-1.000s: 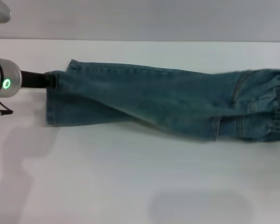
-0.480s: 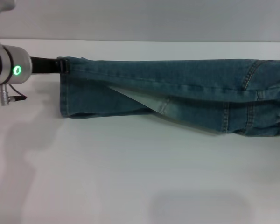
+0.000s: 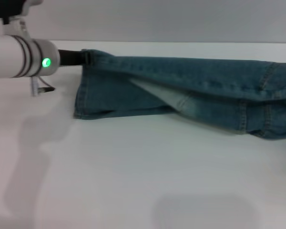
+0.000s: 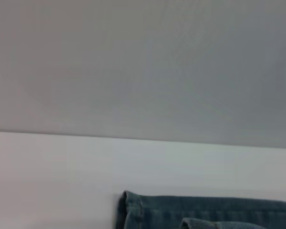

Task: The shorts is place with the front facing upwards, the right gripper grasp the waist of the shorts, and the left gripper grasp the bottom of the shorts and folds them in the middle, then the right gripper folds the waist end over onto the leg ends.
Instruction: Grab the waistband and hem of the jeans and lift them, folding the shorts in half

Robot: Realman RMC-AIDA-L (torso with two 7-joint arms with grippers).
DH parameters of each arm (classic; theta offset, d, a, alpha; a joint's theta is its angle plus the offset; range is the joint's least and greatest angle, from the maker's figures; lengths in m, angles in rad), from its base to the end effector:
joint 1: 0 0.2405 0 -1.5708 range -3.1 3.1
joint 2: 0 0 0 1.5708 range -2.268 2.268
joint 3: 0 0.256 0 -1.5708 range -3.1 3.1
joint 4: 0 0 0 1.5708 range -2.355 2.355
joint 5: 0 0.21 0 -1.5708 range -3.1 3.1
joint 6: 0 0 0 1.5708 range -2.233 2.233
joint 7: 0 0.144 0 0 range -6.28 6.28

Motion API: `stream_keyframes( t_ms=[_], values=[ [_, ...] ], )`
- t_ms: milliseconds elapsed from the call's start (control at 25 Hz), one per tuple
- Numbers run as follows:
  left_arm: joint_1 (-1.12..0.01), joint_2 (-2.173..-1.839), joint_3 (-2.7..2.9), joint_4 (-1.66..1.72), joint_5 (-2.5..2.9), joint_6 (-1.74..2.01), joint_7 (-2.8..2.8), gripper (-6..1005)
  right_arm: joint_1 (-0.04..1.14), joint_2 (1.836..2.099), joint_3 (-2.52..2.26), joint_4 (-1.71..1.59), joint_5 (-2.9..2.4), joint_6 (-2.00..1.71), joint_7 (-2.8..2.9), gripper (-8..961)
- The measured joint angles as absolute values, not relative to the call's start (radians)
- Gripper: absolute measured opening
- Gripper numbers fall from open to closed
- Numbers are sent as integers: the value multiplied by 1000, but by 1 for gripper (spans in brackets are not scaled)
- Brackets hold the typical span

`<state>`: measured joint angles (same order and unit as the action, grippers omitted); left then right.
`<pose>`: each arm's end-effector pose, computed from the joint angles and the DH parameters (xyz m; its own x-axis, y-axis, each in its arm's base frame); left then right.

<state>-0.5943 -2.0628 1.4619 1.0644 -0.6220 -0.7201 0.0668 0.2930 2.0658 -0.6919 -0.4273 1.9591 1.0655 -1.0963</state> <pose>-0.2002 0.4316 -0.0106 0.4663 0.7024 0.5378 0.8538 -0.1984 -0.4813 0.3801 0.3147 0.0498 -0.4650 -0.2637 -0.8451 -0.8820 0.0557 0.4680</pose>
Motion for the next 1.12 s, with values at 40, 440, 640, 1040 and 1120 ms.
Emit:
stream_keyframes(
  t_ms=[40,440,640,1040,1120],
  values=[
    [-626,-2063,1457,992,-659,-671,82,104,305,2062,-681,-412,1959,1031,-1098,18],
    [-678,-2060,1406,883,-841,-611,222,215,335,2018,-644,-426,1945,988,-1204,131],
    [-650,-2059,1404,935,-842,-640,224,366,293,2043,-644,-457,1932,1026,-1232,305],
    [-615,-2057,1389,993,-848,-738,281,710,206,2075,-681,-433,1931,1116,-1274,623],
    [-610,-2057,1388,1005,-848,-758,287,761,199,2076,-679,-406,1931,1113,-1294,623]
  ],
)
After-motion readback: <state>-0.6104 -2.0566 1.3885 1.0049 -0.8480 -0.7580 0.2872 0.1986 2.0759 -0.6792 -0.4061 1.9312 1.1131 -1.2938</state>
